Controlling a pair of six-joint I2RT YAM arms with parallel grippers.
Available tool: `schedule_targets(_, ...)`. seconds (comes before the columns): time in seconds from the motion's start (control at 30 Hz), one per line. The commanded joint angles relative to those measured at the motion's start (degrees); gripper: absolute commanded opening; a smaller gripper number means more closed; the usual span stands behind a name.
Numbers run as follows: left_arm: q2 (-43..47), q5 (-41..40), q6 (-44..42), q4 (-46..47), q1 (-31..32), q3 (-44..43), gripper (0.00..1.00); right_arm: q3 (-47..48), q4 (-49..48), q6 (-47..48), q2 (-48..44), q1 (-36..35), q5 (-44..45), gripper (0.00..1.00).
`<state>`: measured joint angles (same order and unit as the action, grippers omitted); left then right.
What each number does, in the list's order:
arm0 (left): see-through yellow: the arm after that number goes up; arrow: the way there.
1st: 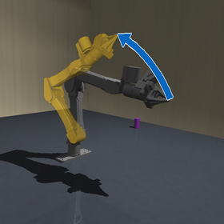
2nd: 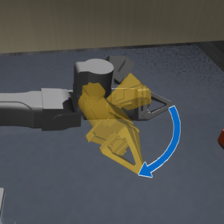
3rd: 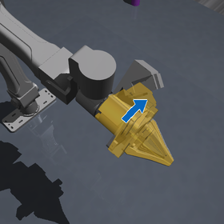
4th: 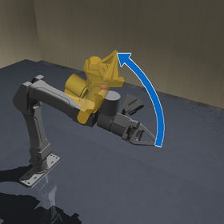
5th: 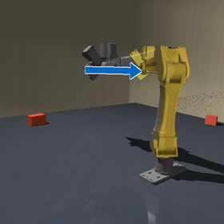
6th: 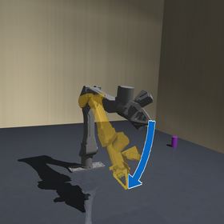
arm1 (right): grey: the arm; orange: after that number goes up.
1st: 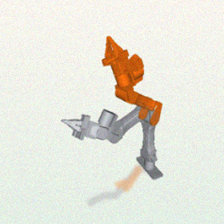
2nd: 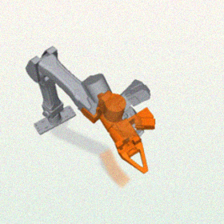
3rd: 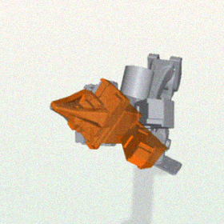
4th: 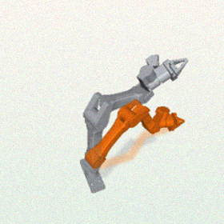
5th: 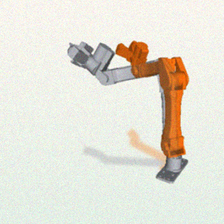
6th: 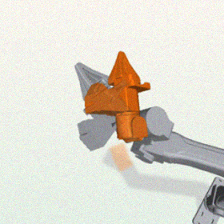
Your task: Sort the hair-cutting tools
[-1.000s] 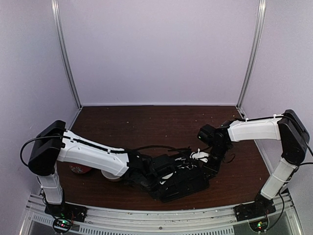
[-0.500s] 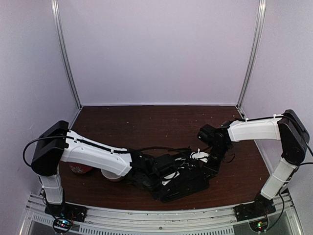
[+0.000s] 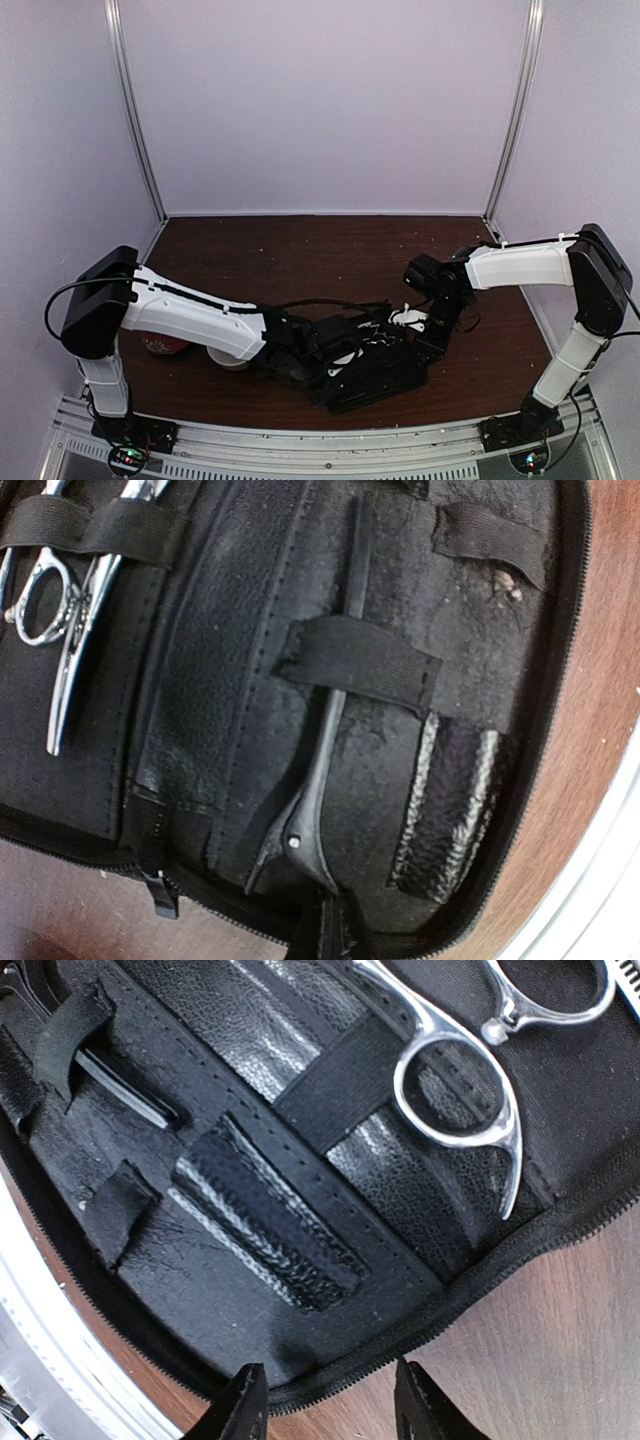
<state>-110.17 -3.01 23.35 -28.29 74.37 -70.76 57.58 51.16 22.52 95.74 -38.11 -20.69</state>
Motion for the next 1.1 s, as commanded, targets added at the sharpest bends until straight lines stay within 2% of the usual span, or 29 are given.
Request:
schedule_targets(0.0, -0.63, -0.55, -4.32, -1.86, -1.0, -1.81, 0.0, 0.32, -0.85, -0.09, -0.83, 0.31, 2.18, 0.44)
schedule_targets(0.27, -1.18, 5.51, -7.69, -1.49, -1.68, -3.23, 0.0, 0.03, -0.98, 0.03, -1.17, 0.27, 2.32, 0.44)
schedule_targets(0.87, -2.74, 4.24, -7.12, 1.1, -2.2, -2.46, 0.0, 0.11, -1.31, 0.15, 0.21, 0.31, 1.48, 0.45)
schedule_targets(1.07, -5.29, 4.51, -10.15, 0.0, -2.32, -6.4, 0.0, 0.86, -1.13, 0.32, 1.13, 0.31, 0.26, 0.45)
